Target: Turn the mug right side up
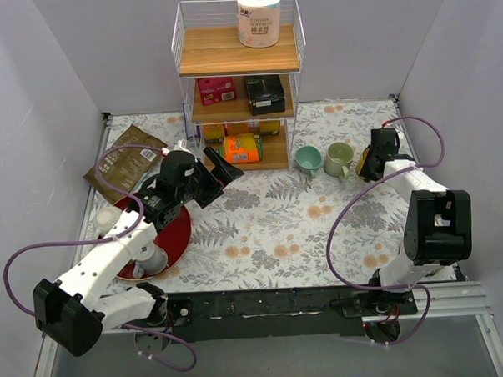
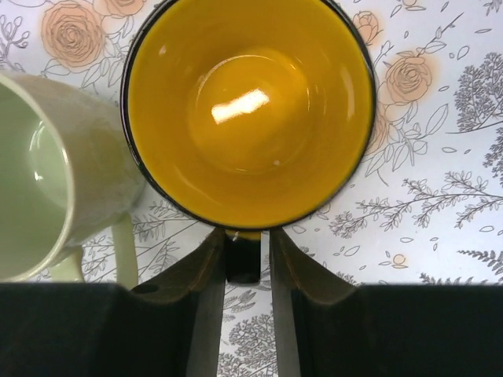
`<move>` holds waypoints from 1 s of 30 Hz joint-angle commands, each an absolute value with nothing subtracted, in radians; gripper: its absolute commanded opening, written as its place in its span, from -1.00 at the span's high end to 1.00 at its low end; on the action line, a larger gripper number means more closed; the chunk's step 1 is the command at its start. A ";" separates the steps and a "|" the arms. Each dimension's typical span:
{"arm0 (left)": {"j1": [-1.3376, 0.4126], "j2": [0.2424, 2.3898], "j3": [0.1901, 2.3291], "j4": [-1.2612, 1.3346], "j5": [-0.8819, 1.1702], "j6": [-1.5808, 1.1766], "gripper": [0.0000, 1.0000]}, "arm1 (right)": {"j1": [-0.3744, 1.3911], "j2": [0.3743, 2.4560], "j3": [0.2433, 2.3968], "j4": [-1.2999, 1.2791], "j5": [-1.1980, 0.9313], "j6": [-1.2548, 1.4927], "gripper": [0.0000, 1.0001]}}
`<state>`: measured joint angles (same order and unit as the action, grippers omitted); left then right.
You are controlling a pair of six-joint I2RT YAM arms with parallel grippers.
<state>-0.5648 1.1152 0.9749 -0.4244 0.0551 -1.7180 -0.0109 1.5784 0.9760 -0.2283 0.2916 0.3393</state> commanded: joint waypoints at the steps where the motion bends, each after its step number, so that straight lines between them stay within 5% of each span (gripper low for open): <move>1: -0.554 1.097 1.037 -0.469 -0.018 -1.712 -0.96 | -0.002 1.563 1.034 -0.279 0.284 0.351 0.27; 17: -0.480 1.183 1.336 -1.130 -0.584 -1.738 -0.96 | -0.002 1.300 1.094 -0.427 0.331 0.414 -0.15; 26: -0.155 1.155 1.272 -1.149 -0.643 -1.664 -0.96 | -0.002 1.255 1.173 -0.500 0.272 0.443 -0.16; 30: 0.125 1.163 1.217 -1.077 -0.557 -1.652 -0.96 | -0.002 1.247 1.164 -0.525 0.218 0.466 -0.16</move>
<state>-0.0792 1.1801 1.2598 -1.1103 -0.5636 -1.6760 -0.0036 1.2583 1.1366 -0.4854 0.2726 0.4332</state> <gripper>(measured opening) 0.982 0.581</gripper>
